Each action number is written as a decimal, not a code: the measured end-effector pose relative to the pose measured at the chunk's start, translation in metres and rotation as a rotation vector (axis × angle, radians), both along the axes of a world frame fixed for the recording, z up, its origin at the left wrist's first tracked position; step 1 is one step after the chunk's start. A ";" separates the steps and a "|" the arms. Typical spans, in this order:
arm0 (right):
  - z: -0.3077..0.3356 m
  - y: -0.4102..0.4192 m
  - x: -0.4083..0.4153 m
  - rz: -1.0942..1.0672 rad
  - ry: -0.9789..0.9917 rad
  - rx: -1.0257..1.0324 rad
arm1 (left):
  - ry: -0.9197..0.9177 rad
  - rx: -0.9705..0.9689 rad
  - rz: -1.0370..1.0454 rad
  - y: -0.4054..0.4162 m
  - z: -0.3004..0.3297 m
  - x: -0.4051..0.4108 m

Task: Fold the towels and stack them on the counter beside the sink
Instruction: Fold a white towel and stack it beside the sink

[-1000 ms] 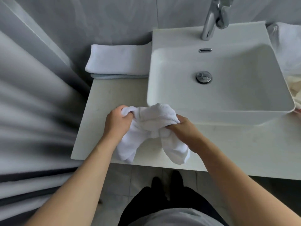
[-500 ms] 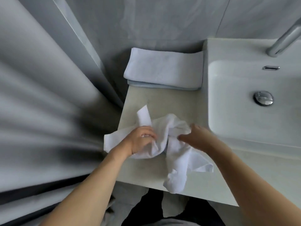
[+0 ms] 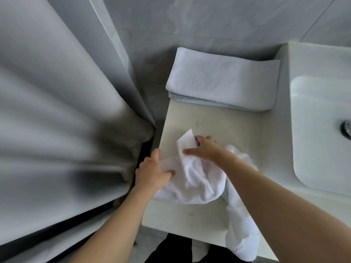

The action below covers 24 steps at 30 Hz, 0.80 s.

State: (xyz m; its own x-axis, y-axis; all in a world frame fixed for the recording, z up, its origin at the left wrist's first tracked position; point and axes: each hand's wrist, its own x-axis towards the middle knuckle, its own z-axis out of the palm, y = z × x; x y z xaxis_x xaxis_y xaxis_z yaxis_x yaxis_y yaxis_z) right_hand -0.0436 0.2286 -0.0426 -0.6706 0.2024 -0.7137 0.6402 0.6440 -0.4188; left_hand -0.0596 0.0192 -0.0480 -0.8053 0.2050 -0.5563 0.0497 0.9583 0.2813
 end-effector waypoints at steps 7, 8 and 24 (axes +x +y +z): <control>0.020 -0.008 -0.005 -0.469 0.405 -0.293 | -0.108 -0.083 0.035 -0.014 0.015 -0.024; 0.028 -0.002 -0.005 -0.618 0.459 -0.355 | -0.127 0.005 0.122 -0.014 0.019 -0.029; 0.079 0.107 0.015 -1.175 0.671 -0.238 | 0.046 0.694 0.466 0.069 0.041 -0.055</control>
State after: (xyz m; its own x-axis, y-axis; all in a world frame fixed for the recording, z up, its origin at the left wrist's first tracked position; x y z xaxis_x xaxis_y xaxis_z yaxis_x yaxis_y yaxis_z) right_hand -0.0286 0.3359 0.0369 -0.4181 0.8052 -0.4206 0.3866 -0.2612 -0.8845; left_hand -0.1142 0.0884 -0.0073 -0.9111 0.1292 -0.3915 -0.2833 0.4937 0.8222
